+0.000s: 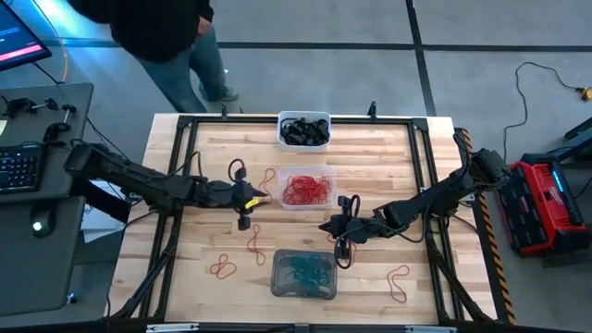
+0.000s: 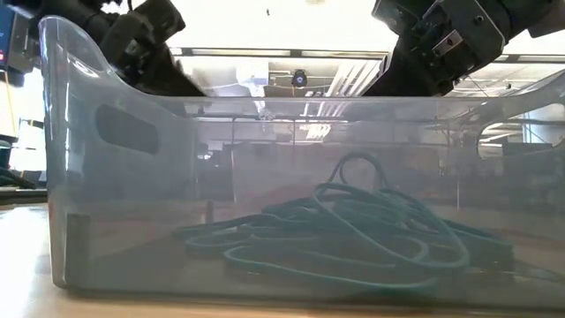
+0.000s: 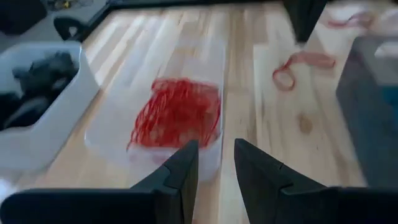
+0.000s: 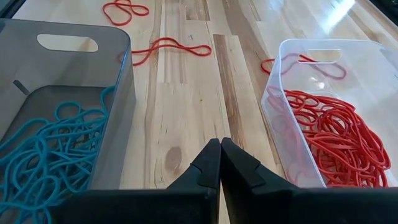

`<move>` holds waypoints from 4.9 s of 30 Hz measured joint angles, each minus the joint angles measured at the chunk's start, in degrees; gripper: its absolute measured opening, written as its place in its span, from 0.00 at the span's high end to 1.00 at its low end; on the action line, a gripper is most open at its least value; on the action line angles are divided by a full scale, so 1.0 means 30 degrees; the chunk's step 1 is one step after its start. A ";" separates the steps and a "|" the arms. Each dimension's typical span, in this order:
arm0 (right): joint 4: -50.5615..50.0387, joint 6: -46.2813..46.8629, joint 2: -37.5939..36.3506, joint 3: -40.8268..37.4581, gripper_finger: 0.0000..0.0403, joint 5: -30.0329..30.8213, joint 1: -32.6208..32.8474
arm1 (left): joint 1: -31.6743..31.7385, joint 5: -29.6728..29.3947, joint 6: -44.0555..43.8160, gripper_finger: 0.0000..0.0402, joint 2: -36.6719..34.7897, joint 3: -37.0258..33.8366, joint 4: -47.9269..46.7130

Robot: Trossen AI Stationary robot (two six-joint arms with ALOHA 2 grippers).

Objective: Sort rubber bands into baskets
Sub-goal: Put the red rubber band into the transparent bin

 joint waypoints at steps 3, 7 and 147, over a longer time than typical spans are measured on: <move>-0.0004 0.0000 0.0000 0.0004 1.00 0.0000 -0.0003 | 0.0002 -0.0308 -0.0503 0.77 -0.0261 -0.0916 -0.0053; 0.0003 0.0000 0.0000 0.0001 1.00 0.0000 -0.0003 | 0.0016 -0.0406 -0.1436 0.77 -0.0246 -0.1897 0.0030; -0.0026 0.0000 0.0007 -0.0001 1.00 -0.0146 -0.0622 | 0.2807 0.4499 0.3854 0.83 0.9430 0.1790 -0.1415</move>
